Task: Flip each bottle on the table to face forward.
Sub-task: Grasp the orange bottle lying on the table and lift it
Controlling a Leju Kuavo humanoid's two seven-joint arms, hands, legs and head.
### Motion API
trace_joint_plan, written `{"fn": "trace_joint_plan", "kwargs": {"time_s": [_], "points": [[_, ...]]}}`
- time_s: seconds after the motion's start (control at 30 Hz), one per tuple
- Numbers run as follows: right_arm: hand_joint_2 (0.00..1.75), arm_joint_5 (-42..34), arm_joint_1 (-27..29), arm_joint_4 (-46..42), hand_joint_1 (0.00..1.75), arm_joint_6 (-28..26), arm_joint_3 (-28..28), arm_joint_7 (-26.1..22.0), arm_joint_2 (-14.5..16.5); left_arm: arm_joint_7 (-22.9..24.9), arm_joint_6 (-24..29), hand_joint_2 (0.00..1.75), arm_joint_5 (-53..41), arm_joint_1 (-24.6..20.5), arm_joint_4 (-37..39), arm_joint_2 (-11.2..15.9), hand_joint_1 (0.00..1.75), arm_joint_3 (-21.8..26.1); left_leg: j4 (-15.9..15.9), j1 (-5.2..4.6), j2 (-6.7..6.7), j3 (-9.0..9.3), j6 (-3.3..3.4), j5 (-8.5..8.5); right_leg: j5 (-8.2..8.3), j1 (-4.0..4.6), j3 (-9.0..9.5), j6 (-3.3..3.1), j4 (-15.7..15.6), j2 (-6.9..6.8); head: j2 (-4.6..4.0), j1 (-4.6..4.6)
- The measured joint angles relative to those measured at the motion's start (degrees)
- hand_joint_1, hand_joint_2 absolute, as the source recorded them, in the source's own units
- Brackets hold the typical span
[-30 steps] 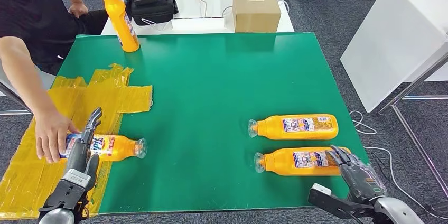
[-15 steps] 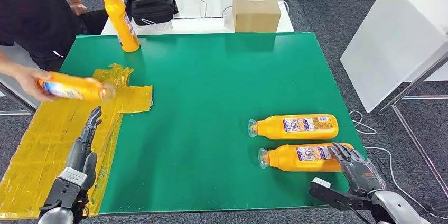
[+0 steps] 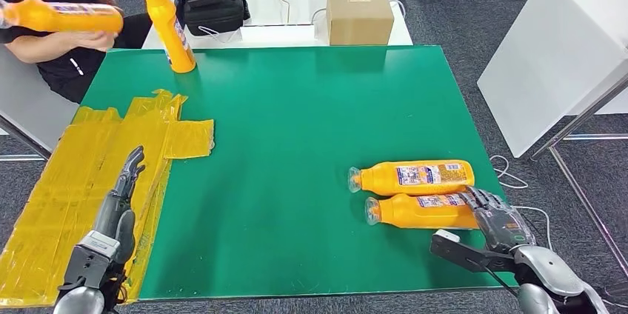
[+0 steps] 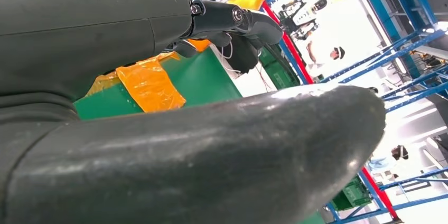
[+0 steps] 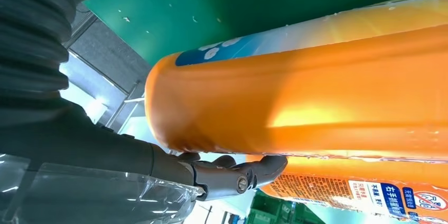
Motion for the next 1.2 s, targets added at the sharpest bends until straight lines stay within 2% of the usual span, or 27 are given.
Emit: {"fn": "trace_joint_plan", "kwargs": {"time_s": [0.47, 0.5, 0.6, 0.63, 0.8, 0.97, 1.2], "points": [[1.75, 0.3, -1.9, 2.6, 0.0, 0.8, 0.2, -0.6, 1.2, 0.0, -0.6, 0.0, 0.2, -0.3, 0.4, -0.2, 0.0, 0.0, 0.0, 0.0, 0.0, 0.0, 0.0, 0.0, 0.0, 0.0, 0.01, 0.0, 0.0, 0.0, 0.0, -0.01], [1.75, 0.3, -2.0, 2.7, 0.07, 1.0, 0.2, -0.6, 1.2, 0.0, -0.6, 0.0, 0.2, -0.3, 0.4, -0.2, 0.0, 0.0, 0.0, 0.0, 0.0, 0.01, 0.0, 0.0, 0.0, 0.0, 0.01, 0.0, 0.0, 0.0, 0.0, -0.01], [1.75, 0.5, -2.5, 3.6, 1.34, 2.6, 0.5, -0.7, 1.2, 0.0, -1.0, 0.0, 0.6, -0.6, 0.5, -0.2, 0.0, 0.0, 0.0, 0.0, -0.01, 0.03, 0.0, 0.0, 0.0, 0.0, 0.01, 0.0, 0.0, 0.0, 0.0, -0.01], [1.75, 0.4, -2.6, 4.1, 1.71, 3.4, 0.7, -0.7, 1.0, 0.0, -1.0, 0.0, 0.8, -0.8, 0.7, -0.2, 0.0, 0.0, 0.0, 0.0, -0.01, 0.05, 0.0, 0.0, 0.0, 0.0, 0.02, 0.0, 0.0, 0.0, 0.0, -0.01], [1.75, -0.1, -4.0, 6.6, 1.75, 7.4, 3.1, -1.1, -0.9, 0.6, -1.5, 0.0, 1.8, -2.7, 1.8, -0.2, 0.0, -0.5, 0.0, 0.0, 0.0, 0.27, 0.01, -0.02, -0.01, 0.01, 0.21, 0.0, 0.0, 0.0, 0.0, 0.01], [1.75, -0.7, -5.2, 7.7, 1.75, 8.9, 5.1, -0.9, -2.0, 1.4, -1.4, 0.0, 2.4, -4.2, 2.7, -0.2, 0.0, -1.2, 0.0, 0.0, 0.12, 0.61, 0.04, -0.09, -0.05, 0.02, 0.33, 0.02, -0.1, 0.13, 0.0, -0.01], [1.75, -4.0, -4.5, 7.9, 1.75, 9.9, 8.0, -0.6, -6.1, 0.9, -0.8, 0.0, 3.9, -5.5, 4.3, 0.3, 0.0, -2.4, 0.0, 0.01, 0.1, 1.75, 0.16, -0.68, -0.63, 0.06, 1.04, 0.15, -0.1, 0.21, 0.0, 0.01]]}}
